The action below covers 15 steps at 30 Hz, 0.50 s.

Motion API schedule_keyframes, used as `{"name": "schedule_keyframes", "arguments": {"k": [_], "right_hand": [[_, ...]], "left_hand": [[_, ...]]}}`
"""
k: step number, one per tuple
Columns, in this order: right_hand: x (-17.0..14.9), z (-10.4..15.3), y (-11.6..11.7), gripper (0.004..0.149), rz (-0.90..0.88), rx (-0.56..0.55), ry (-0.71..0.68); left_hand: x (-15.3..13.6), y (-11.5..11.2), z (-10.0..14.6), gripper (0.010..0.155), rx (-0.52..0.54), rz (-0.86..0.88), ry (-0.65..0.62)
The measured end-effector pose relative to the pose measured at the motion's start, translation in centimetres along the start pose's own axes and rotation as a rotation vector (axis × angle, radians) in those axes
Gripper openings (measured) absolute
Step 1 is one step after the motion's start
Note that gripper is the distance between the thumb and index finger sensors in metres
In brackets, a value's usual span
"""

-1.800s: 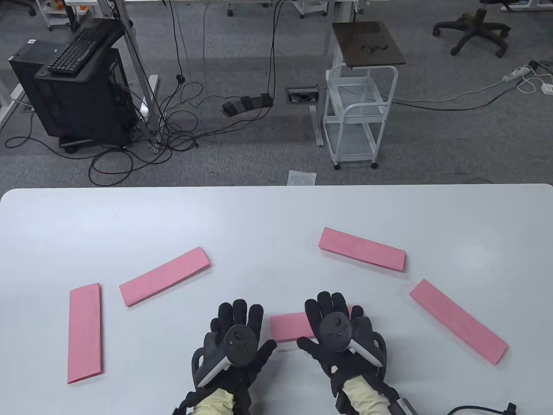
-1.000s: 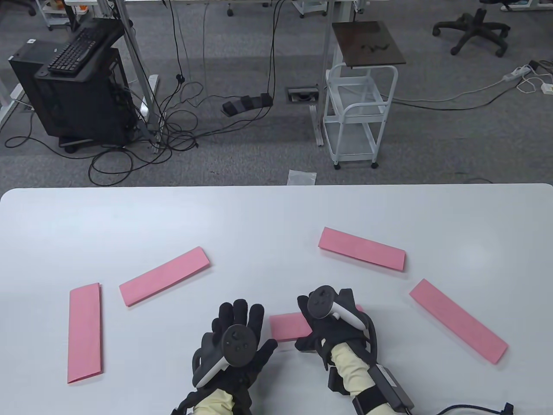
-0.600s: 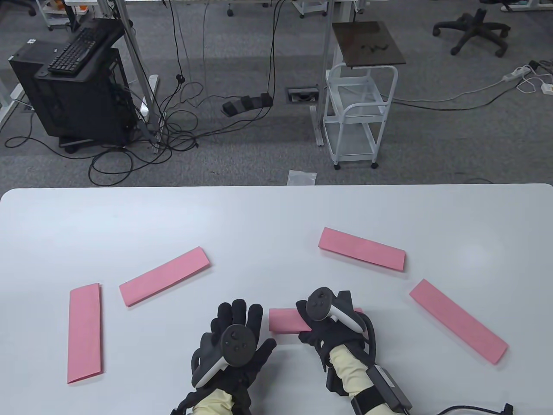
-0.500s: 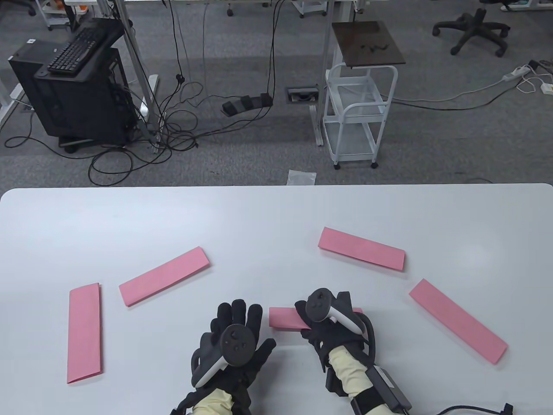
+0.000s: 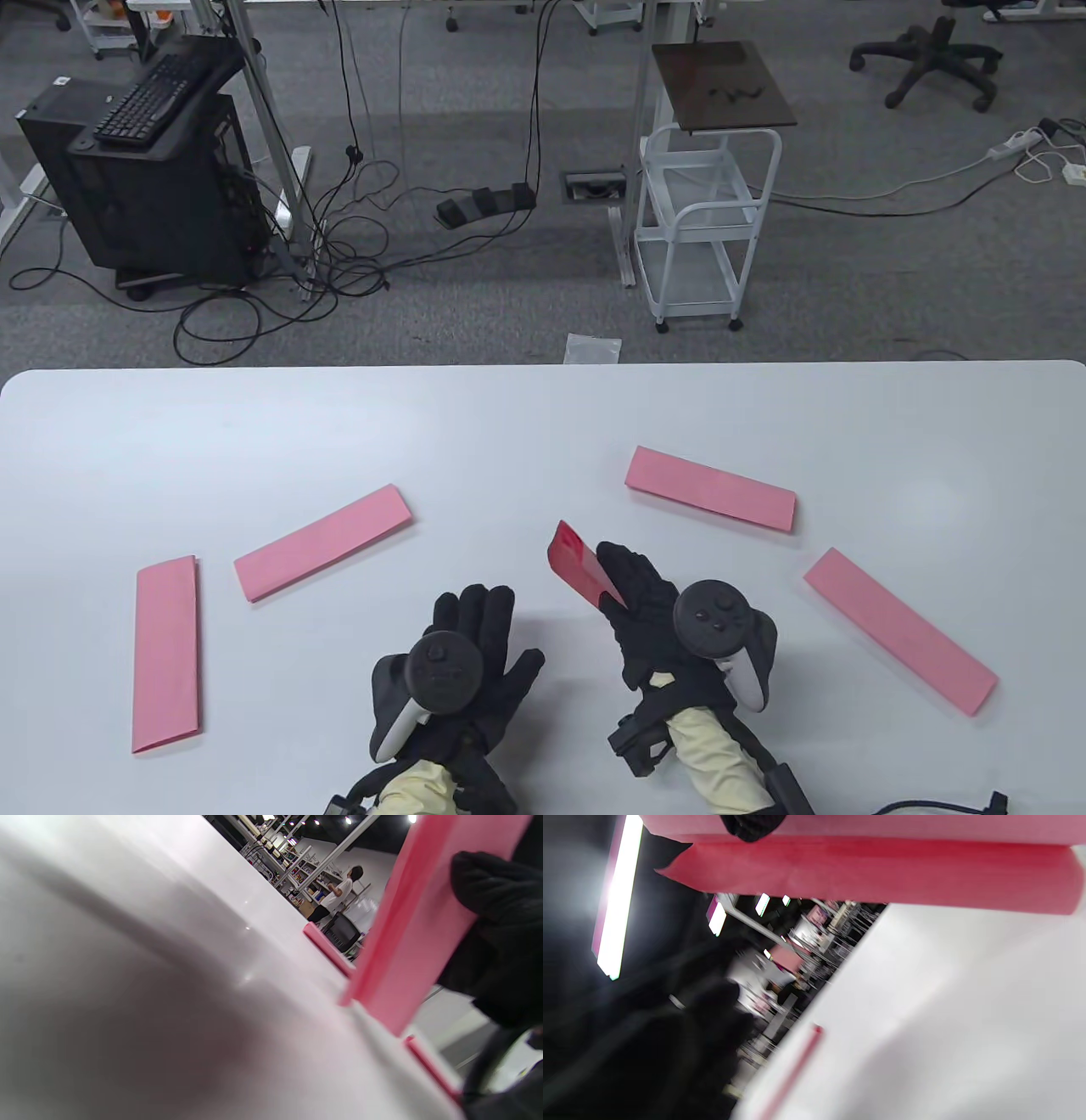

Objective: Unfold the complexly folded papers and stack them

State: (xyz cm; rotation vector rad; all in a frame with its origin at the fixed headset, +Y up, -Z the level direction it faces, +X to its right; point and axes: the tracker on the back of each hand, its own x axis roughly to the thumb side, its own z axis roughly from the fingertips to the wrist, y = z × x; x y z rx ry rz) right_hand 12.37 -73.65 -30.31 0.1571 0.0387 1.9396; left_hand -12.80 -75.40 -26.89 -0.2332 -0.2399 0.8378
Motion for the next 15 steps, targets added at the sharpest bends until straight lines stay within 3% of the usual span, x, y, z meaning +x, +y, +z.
{"name": "schedule_keyframes", "arguments": {"k": [4, 8, 11, 15], "right_hand": [[-0.6, 0.7, 0.8, 0.055, -0.344, 0.072, 0.044], [-0.8, 0.5, 1.6, 0.056, -0.532, 0.134, 0.0], [-0.8, 0.6, 2.1, 0.057, -0.749, 0.209, -0.04], [-1.0, 0.6, 2.9, 0.058, -0.85, 0.292, -0.057]], "left_hand": [[-0.5, 0.2, -0.1, 0.078, -0.05, 0.119, -0.033], [-1.2, 0.1, -0.6, 0.087, -0.112, 0.229, -0.046], [-2.0, -0.4, -0.9, 0.094, -0.18, 0.437, 0.0], [-2.6, -1.6, -1.3, 0.083, -0.316, 0.767, 0.035]]}}
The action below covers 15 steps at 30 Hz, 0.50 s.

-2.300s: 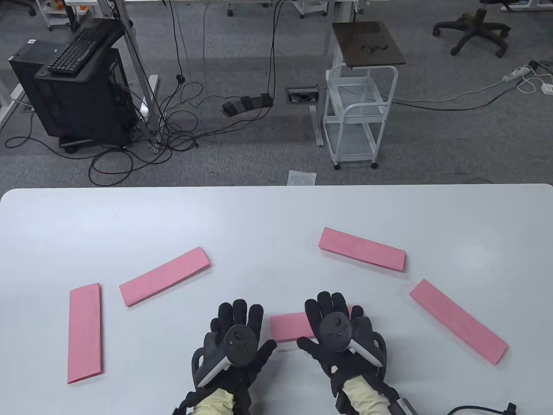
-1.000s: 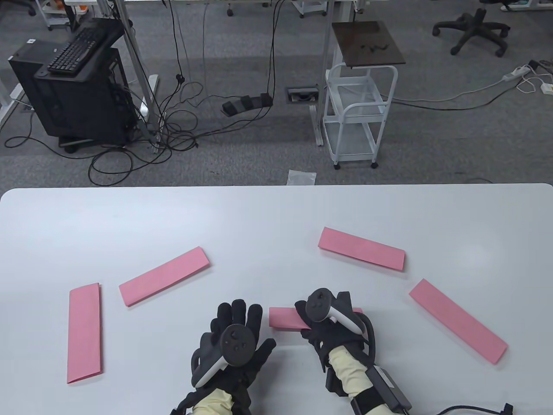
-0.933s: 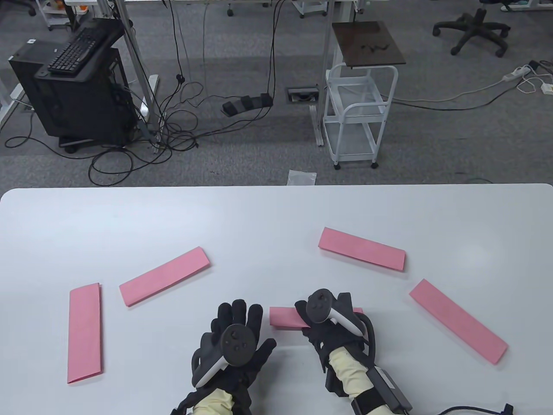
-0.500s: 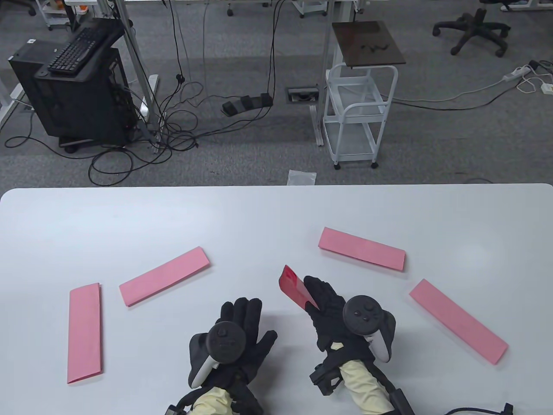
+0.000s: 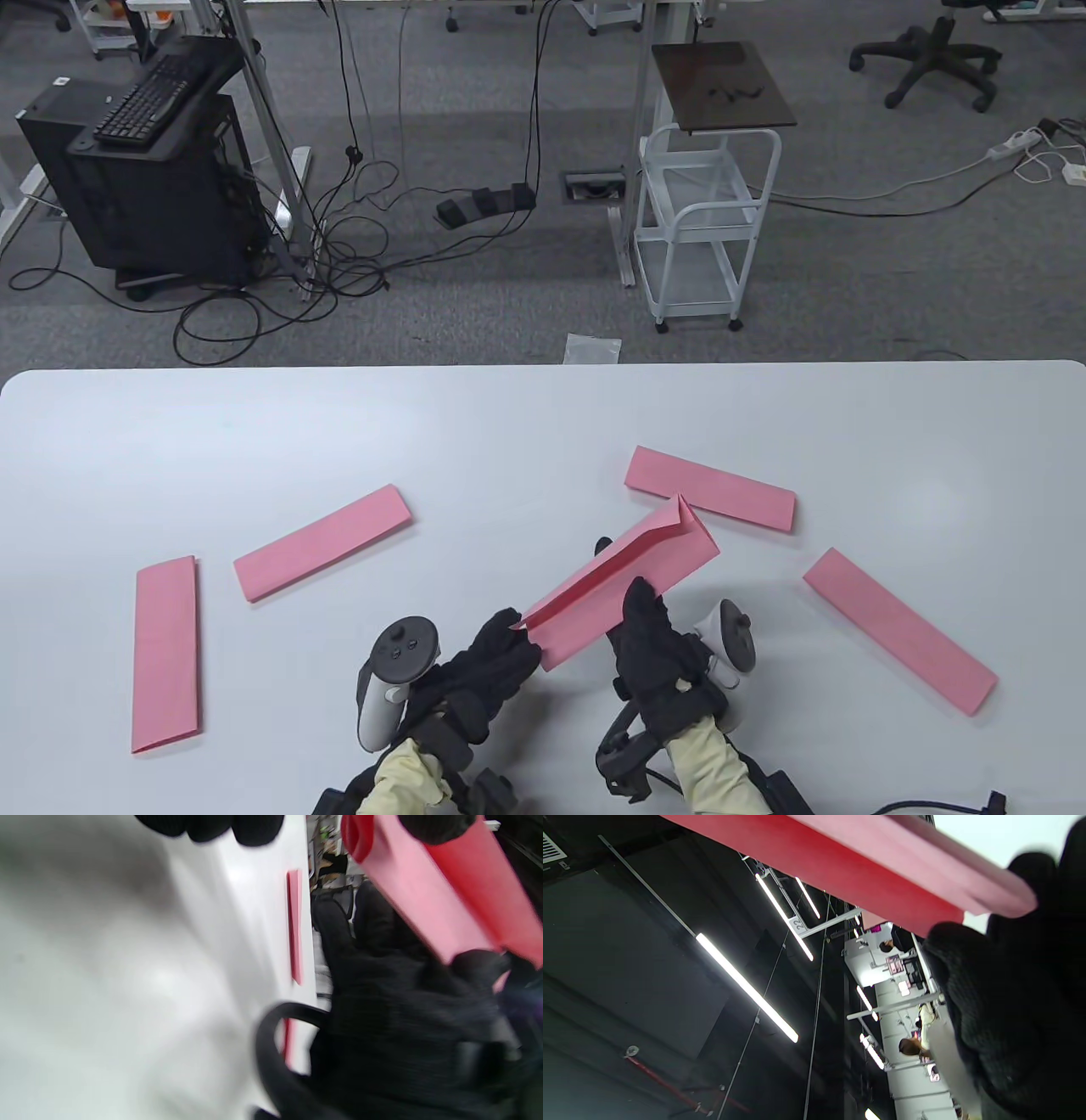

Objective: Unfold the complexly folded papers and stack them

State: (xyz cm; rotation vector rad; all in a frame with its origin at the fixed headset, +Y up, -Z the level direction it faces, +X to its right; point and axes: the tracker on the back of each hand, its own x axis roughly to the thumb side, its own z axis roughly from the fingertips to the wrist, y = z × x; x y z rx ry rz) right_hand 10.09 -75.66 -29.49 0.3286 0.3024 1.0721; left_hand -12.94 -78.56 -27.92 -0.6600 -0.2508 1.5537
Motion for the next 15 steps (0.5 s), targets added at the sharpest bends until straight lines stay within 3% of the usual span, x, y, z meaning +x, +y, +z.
{"name": "schedule_keyframes", "arguments": {"k": [3, 6, 9, 11, 13, 15], "right_hand": [[-0.4, -0.1, 0.0, 0.058, 0.045, 0.022, 0.019], [-0.7, -0.1, 0.0, 0.057, 0.07, 0.025, 0.05], [-0.8, -0.2, -0.2, 0.06, 0.083, 0.025, 0.069], [-0.4, -0.2, -0.6, 0.073, 0.05, 0.008, 0.044], [0.8, -0.1, -1.6, 0.081, 0.022, -0.054, -0.021], [2.3, 0.2, -2.8, 0.085, 0.11, -0.131, -0.077]], "left_hand": [[-0.2, -0.1, 0.0, 0.061, 0.034, 0.124, -0.02], [-0.2, 0.4, 0.5, 0.042, 0.199, 0.189, -0.053], [0.5, 1.2, 1.0, 0.039, 0.272, 0.15, -0.118], [1.0, 2.1, 1.5, 0.039, 0.355, 0.091, -0.142], [1.6, 3.4, 2.1, 0.039, 0.403, 0.031, -0.169], [2.1, 4.4, 2.7, 0.038, 0.444, -0.025, -0.191]]}}
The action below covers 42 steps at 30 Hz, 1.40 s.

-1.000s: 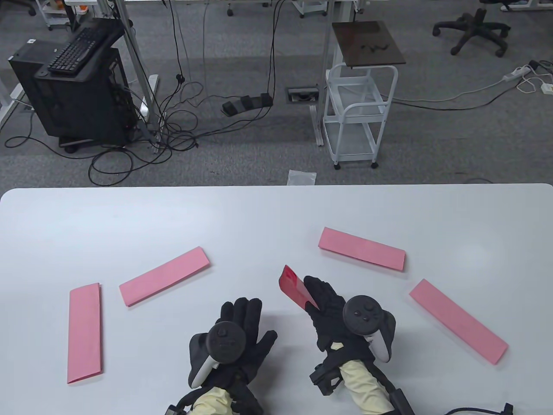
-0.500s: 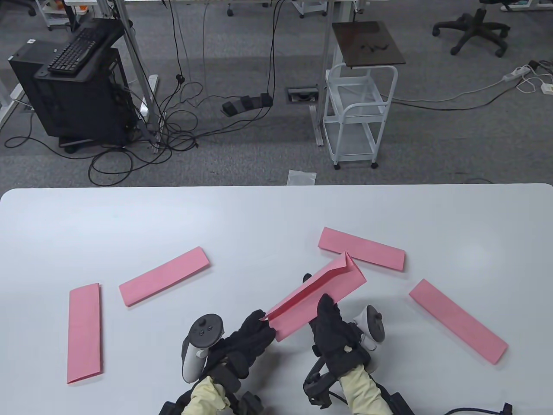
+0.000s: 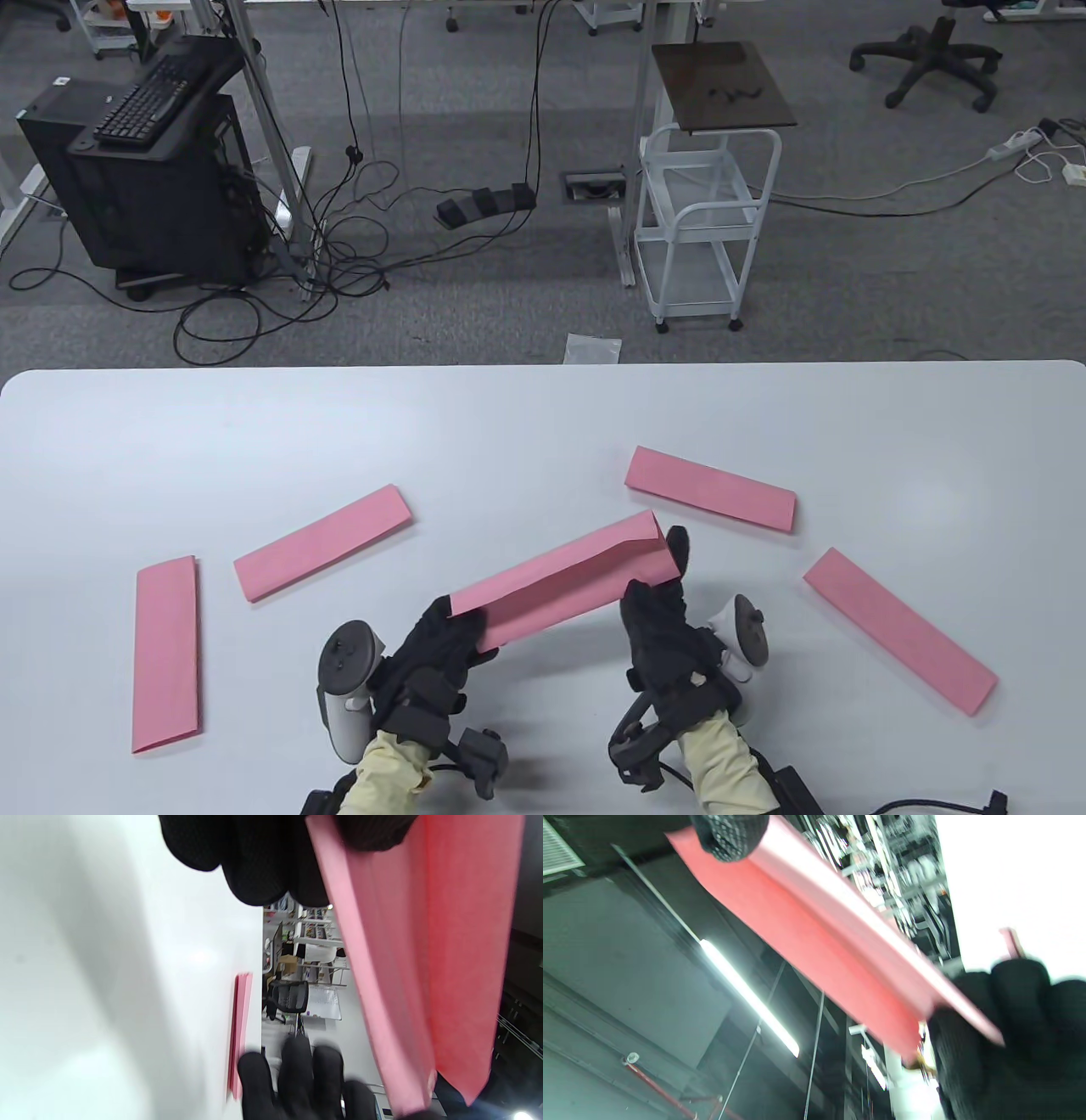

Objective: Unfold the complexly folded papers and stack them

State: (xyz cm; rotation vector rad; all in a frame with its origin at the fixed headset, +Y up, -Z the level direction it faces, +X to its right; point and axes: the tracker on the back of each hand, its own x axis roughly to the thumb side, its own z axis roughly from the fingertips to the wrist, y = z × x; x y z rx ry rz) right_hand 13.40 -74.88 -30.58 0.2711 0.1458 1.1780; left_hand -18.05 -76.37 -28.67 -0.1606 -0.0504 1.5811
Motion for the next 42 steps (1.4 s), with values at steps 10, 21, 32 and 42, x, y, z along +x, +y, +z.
{"name": "schedule_keyframes", "arguments": {"k": [10, 21, 32, 42], "right_hand": [[2.7, 0.2, -2.9, 0.067, 0.432, -0.107, -0.033], [2.4, 0.4, -3.4, 0.038, 0.427, -0.245, -0.032], [2.0, 0.2, -2.7, 0.038, 0.437, -0.182, -0.042], [1.1, 0.2, -2.5, 0.038, 0.363, -0.138, 0.004]], "left_hand": [[1.3, 0.9, -0.3, 0.038, -0.038, -0.29, -0.07], [2.0, 0.5, -0.3, 0.039, -0.02, -0.589, -0.007], [0.8, 1.5, -0.1, 0.046, -0.14, -0.245, 0.202], [-0.5, 0.7, 0.2, 0.045, -0.082, -0.001, 0.231]]}}
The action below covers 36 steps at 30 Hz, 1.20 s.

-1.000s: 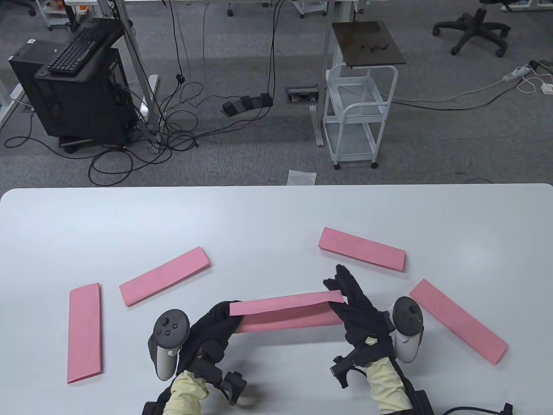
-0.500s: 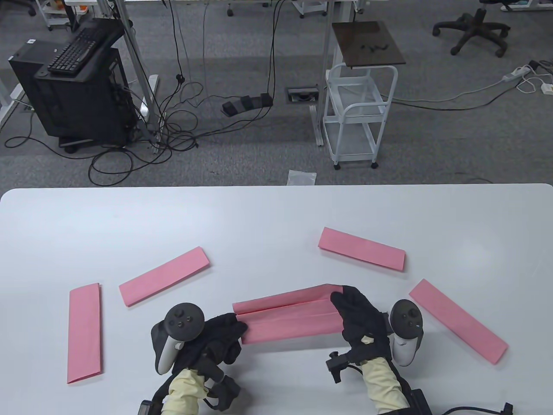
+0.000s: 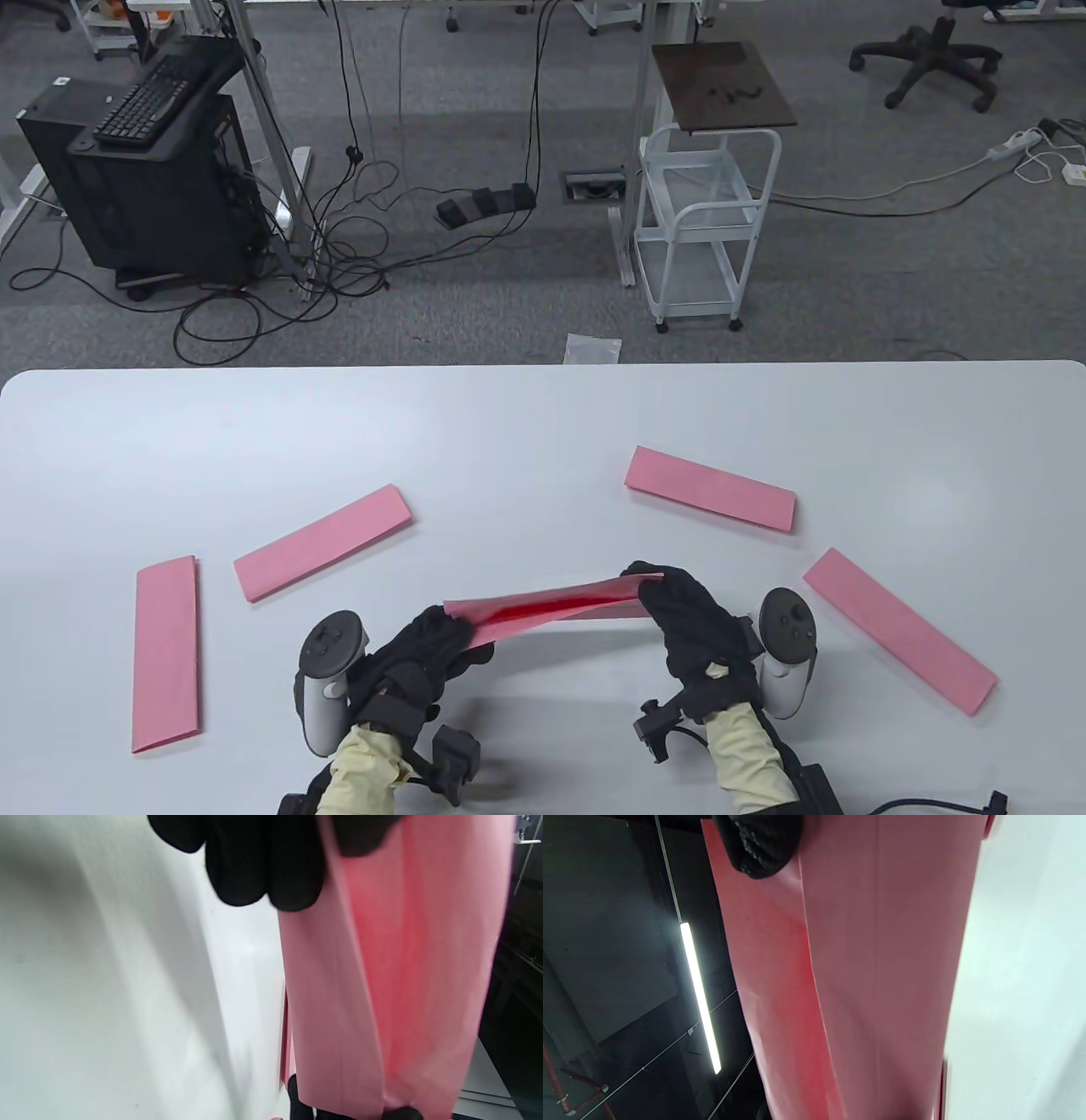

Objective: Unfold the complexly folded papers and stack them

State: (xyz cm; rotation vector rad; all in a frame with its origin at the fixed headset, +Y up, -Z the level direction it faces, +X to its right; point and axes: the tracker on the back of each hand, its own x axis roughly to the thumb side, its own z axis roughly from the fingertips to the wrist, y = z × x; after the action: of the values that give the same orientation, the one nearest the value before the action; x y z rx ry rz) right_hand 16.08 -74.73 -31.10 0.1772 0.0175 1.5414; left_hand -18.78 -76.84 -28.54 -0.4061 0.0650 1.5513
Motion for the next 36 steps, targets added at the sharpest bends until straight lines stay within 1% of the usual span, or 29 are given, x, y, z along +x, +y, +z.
{"name": "schedule_keyframes", "arguments": {"k": [2, 5, 6, 8, 9, 11, 12, 13, 16, 19, 22, 24, 27, 28, 30, 33, 35, 36], "right_hand": [[0.0, 0.0, 0.1, 0.038, -0.002, 0.001, 0.01], [0.0, -0.4, 0.0, 0.038, -0.04, -0.028, 0.05], [-0.1, -0.6, -0.3, 0.038, -0.051, -0.032, 0.08], [-0.3, -1.0, -0.7, 0.038, -0.053, -0.057, 0.13], [-0.4, -1.3, -1.1, 0.038, -0.035, -0.086, 0.161], [-0.3, -2.0, -1.7, 0.038, -0.006, -0.122, 0.202], [-0.2, -2.1, -1.8, 0.038, 0.001, -0.125, 0.21], [0.1, -2.7, -2.0, 0.038, 0.026, -0.112, 0.226], [0.7, -3.5, -2.2, 0.038, 0.077, -0.108, 0.243], [1.1, -4.3, -2.4, 0.038, 0.097, -0.081, 0.263], [1.3, -4.7, -2.6, 0.038, 0.108, -0.067, 0.274], [1.4, -4.9, -2.7, 0.038, 0.11, -0.049, 0.272], [1.4, -4.9, -2.7, 0.038, 0.108, -0.028, 0.276], [1.4, -4.8, -2.8, 0.038, 0.104, -0.023, 0.276], [1.4, -4.9, -2.8, 0.038, 0.082, -0.01, 0.279], [1.3, -5.0, -2.8, 0.038, 0.068, 0.0, 0.288], [1.2, -5.4, -2.9, 0.038, 0.068, 0.011, 0.304], [1.1, -5.5, -2.9, 0.038, 0.068, 0.016, 0.306]], "left_hand": [[0.1, -0.2, 0.0, 0.053, 0.016, -0.01, -0.006], [0.5, -0.2, 0.1, 0.066, 0.025, -0.093, -0.028], [0.7, -0.1, 0.2, 0.068, 0.037, -0.145, -0.049], [1.0, -0.2, 0.2, 0.074, 0.012, -0.244, -0.083], [1.0, -0.4, 0.3, 0.076, -0.009, -0.304, -0.092], [1.0, -0.4, 0.5, 0.08, 0.0, -0.383, -0.099], [1.0, -0.3, 0.7, 0.081, 0.014, -0.394, -0.118], [1.0, -0.4, 0.7, 0.083, 0.008, -0.389, -0.164], [1.1, -0.6, 0.6, 0.083, -0.003, -0.388, -0.215], [1.3, -0.7, 0.6, 0.079, 0.002, -0.404, -0.235], [1.2, -0.8, 0.7, 0.069, 0.017, -0.402, -0.249], [1.1, -0.8, 0.8, 0.063, 0.012, -0.374, -0.25], [0.9, -0.7, 0.9, 0.062, 0.037, -0.318, -0.243], [0.8, -0.7, 0.8, 0.06, 0.028, -0.302, -0.24], [0.8, -0.6, 0.8, 0.053, 0.019, -0.295, -0.24], [1.0, -0.7, 0.8, 0.042, -0.002, -0.31, -0.263], [1.4, -0.8, 0.9, 0.033, -0.013, -0.362, -0.266], [1.5, -0.8, 1.0, 0.032, -0.005, -0.388, -0.261]]}}
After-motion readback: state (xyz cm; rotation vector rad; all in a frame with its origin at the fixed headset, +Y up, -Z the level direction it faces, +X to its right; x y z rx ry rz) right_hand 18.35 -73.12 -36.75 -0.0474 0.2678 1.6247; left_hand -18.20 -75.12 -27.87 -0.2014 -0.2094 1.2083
